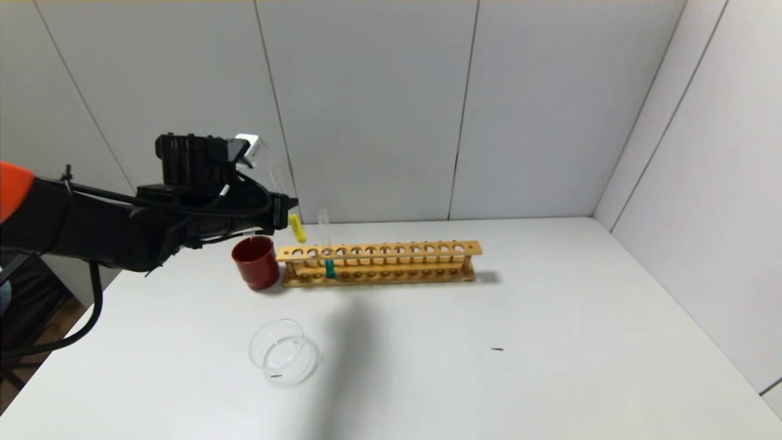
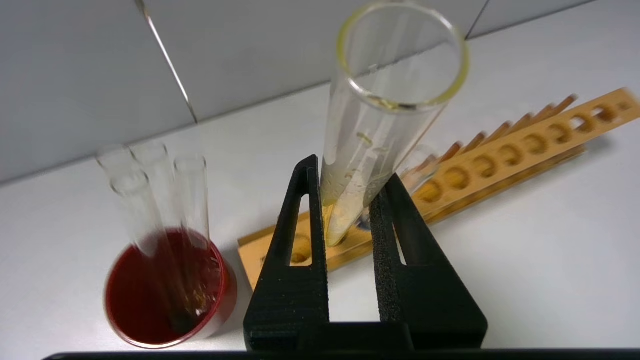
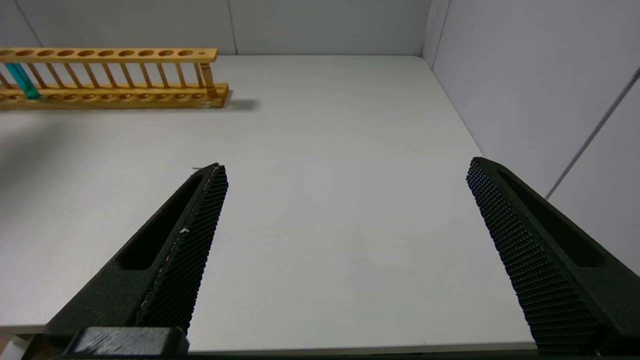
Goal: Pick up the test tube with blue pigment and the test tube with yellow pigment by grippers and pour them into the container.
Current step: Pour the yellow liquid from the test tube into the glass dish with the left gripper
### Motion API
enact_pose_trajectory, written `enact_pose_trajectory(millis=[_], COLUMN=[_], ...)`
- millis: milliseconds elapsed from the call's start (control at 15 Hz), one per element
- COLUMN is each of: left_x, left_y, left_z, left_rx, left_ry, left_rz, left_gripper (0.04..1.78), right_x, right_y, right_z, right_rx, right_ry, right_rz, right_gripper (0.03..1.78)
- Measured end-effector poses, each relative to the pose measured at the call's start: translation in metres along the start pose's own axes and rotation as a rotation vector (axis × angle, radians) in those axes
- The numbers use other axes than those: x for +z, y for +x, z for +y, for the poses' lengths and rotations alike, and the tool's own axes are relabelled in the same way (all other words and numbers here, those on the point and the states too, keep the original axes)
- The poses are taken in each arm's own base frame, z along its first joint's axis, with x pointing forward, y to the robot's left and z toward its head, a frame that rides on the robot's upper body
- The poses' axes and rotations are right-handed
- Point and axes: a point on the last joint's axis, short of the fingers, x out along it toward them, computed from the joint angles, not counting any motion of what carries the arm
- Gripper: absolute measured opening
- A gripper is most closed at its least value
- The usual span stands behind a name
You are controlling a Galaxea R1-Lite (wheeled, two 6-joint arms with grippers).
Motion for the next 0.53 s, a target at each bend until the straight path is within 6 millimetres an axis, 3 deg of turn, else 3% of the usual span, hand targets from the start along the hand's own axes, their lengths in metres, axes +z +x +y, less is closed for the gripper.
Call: enact_pose_trajectory(millis=[267, 533], left_x=[0.052, 0.067], left_y=[-0.036, -0.081], left_z=[-0.010, -0.018], left_rx=[-0.005, 0.000], left_ry=[0.062, 0.123], left_rz=[-0.047, -0.062], left_gripper=[0.31, 0.31], right_x=[0.000, 0.000], right_y=[0.000, 0.000], right_z=[0.000, 0.000], right_rx=[0.000, 0.000], right_ry=[0.000, 0.000], right_rz=[0.000, 0.000], right_gripper=[1.75, 1.75])
